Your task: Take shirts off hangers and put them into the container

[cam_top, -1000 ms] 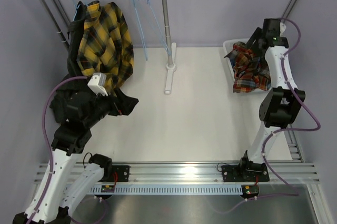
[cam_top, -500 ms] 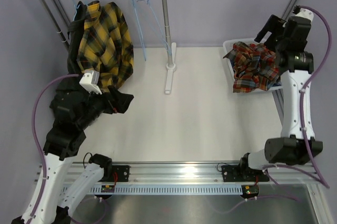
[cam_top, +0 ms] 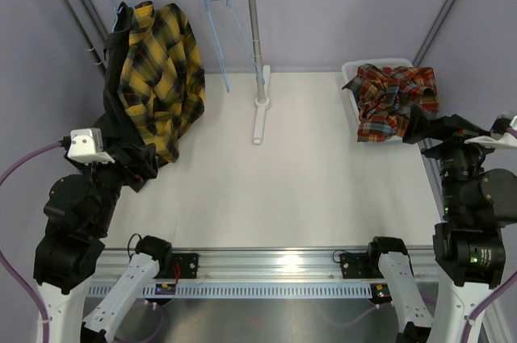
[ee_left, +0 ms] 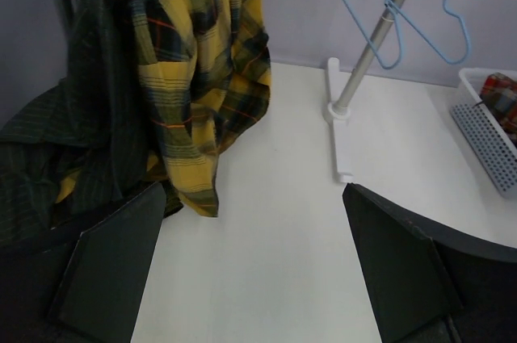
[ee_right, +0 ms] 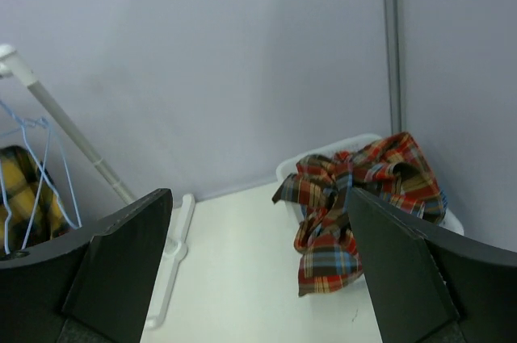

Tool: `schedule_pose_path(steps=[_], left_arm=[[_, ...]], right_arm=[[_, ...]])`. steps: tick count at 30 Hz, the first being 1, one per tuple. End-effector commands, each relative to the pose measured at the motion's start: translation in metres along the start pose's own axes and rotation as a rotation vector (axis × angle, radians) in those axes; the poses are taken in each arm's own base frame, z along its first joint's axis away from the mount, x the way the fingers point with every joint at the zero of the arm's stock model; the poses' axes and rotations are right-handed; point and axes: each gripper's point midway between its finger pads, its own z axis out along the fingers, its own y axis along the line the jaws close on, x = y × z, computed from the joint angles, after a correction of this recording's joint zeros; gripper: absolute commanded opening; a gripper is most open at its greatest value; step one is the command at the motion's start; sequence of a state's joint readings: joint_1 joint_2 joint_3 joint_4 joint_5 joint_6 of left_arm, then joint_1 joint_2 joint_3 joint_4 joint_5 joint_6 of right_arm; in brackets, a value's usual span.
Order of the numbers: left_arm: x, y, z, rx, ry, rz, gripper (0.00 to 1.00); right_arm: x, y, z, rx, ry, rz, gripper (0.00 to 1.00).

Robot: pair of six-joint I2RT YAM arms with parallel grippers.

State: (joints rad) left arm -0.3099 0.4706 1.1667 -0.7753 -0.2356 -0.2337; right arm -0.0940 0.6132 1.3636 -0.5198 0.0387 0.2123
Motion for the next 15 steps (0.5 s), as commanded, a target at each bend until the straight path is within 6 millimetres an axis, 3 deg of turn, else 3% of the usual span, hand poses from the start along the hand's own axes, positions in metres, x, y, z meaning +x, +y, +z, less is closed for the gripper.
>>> schedule_pose_path(steps=[1, 8, 15], left_arm=[[-0.007, 0.023, -0.016, -0.103, -0.028, 0.038, 0.99], [0.004, 0.027, -0.039, -0.085, -0.022, 0.011, 0.99], [0.018, 0.027, -0.054, -0.059, 0.013, -0.010, 0.99]], right_arm=[[0.055, -0.003, -0.008, -0.029, 0.140, -0.007, 1.00], [0.065, -0.005, -0.061, -0.087, 0.105, -0.026, 1.00], [0.074, -0.004, -0.081, -0.126, 0.103, -0.005, 0.99]])
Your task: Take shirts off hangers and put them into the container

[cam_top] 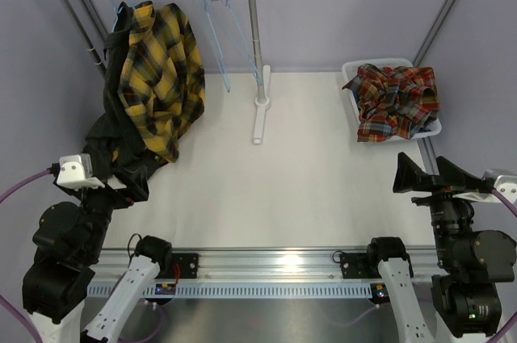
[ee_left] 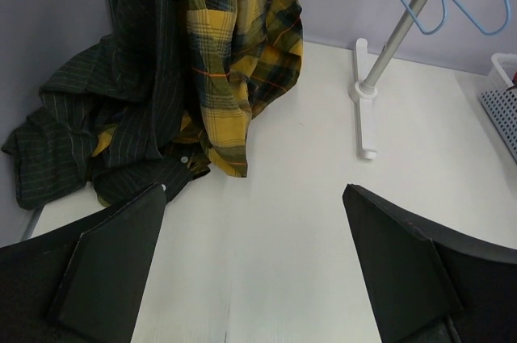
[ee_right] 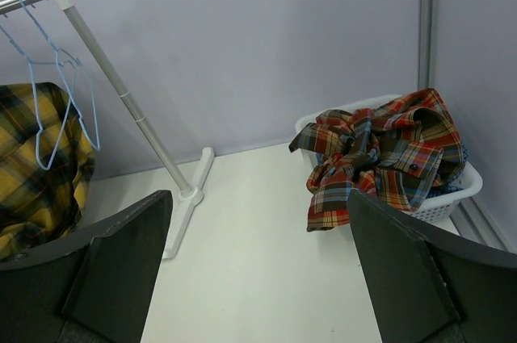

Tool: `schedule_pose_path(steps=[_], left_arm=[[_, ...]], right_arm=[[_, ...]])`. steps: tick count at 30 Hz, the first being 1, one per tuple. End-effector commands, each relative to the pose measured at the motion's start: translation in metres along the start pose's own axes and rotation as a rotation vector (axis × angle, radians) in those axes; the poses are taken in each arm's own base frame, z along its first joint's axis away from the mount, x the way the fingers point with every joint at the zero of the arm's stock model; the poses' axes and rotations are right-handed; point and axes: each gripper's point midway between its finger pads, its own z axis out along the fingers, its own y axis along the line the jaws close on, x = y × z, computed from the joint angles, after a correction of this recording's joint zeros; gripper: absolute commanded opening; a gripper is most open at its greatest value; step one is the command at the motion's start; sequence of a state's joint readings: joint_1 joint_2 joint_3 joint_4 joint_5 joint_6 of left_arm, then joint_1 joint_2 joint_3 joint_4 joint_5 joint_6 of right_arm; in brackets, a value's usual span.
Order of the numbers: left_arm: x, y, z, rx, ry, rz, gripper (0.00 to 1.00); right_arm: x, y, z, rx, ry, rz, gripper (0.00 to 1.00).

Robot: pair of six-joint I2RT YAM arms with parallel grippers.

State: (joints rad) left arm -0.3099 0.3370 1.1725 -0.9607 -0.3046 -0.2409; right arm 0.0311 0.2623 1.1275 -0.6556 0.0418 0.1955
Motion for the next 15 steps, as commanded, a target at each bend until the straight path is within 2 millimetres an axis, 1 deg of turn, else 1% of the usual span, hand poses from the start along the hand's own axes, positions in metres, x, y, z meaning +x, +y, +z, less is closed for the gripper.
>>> schedule_pose_path(steps=[1, 5, 6, 10, 15], left_arm=[[-0.002, 0.001, -0.014, 0.015, -0.007, -0.013, 0.99], [-0.002, 0.002, -0.018, 0.018, 0.008, 0.006, 0.99], [-0.003, 0.002, -0.019, 0.019, 0.008, 0.006, 0.99], [0.000, -0.002, -0.018, 0.038, 0.029, 0.002, 0.99], [0.002, -0.005, -0.014, 0.041, 0.048, 0.001, 0.99]], right_arm=[[0.016, 0.001, -0.001, -0.020, 0.055, -0.012, 1.00], [0.016, 0.002, -0.008, -0.034, 0.052, -0.012, 1.00], [0.018, 0.001, -0.009, -0.035, 0.061, -0.011, 0.99], [0.019, 0.000, -0.015, -0.035, 0.061, -0.016, 0.99], [0.014, -0.003, -0.017, -0.023, 0.054, -0.042, 0.99]])
